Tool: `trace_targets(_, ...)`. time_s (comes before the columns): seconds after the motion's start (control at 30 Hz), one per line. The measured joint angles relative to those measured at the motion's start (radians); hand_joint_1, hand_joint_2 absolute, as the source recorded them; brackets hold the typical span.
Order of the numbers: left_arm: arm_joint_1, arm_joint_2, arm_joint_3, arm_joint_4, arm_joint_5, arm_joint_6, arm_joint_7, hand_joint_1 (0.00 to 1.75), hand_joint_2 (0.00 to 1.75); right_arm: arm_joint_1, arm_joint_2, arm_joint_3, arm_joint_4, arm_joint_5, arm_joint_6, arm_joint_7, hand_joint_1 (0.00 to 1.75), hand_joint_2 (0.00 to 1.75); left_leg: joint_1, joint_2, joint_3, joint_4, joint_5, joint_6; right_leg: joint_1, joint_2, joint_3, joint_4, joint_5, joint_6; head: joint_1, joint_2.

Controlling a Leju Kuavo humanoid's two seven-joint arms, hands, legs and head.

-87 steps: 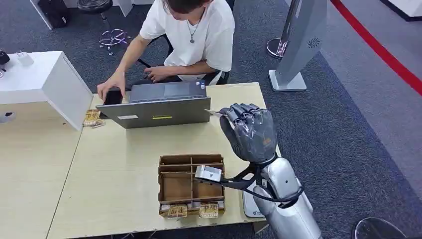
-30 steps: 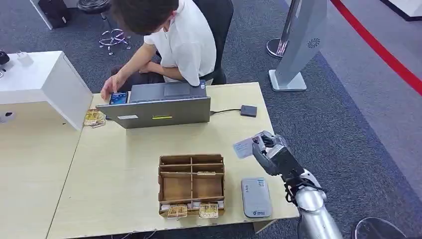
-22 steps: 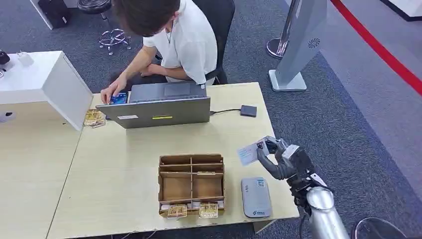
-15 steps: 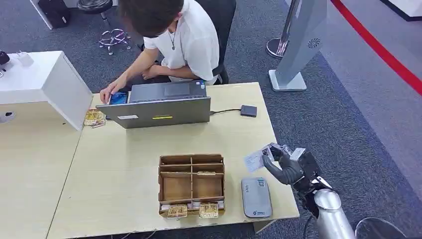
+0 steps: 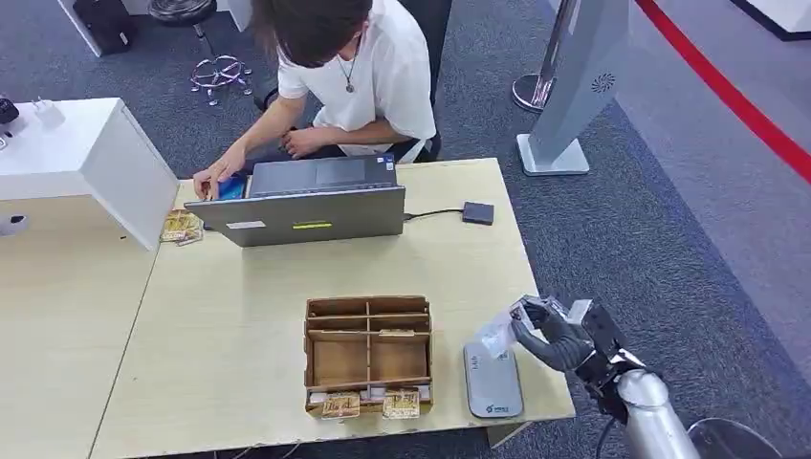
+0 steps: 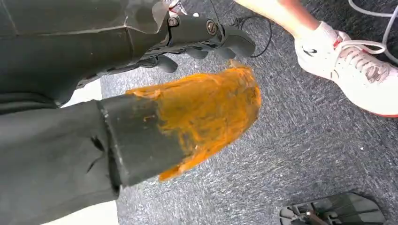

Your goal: Pass the card to the sensor for recognition and then transmit it.

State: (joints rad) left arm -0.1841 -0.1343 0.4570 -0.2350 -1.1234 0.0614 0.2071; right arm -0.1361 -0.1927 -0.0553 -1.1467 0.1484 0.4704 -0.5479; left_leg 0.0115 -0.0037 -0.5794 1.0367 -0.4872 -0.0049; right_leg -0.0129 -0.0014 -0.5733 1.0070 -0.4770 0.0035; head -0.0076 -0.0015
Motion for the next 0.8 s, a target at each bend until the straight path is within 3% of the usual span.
trace_targets(0.33, -0.002, 0.000, 0.000, 0.000, -0.018, -0.017, -0.001, 0.00, 0.00, 0.009, -0.062, 0.015, 0.018, 0.047, 0.056, -0.052, 1.75, 1.75, 0.000, 0.000, 0.000, 0.000, 0.000, 0.000, 0.000, 0.000, 0.000, 0.000, 0.000, 0.000, 0.000, 0.000)
trace_targets(0.8, -0.005, 0.005, -0.011, 0.000, -0.072, -0.049, -0.001, 0.00, 0.00, 0.014, -0.111, 0.085, 0.010, 0.172, -0.015, -0.052, 1.75, 1.75, 0.000, 0.000, 0.000, 0.000, 0.000, 0.000, 0.000, 0.000, 0.000, 0.000, 0.000, 0.000, 0.000, 0.000)
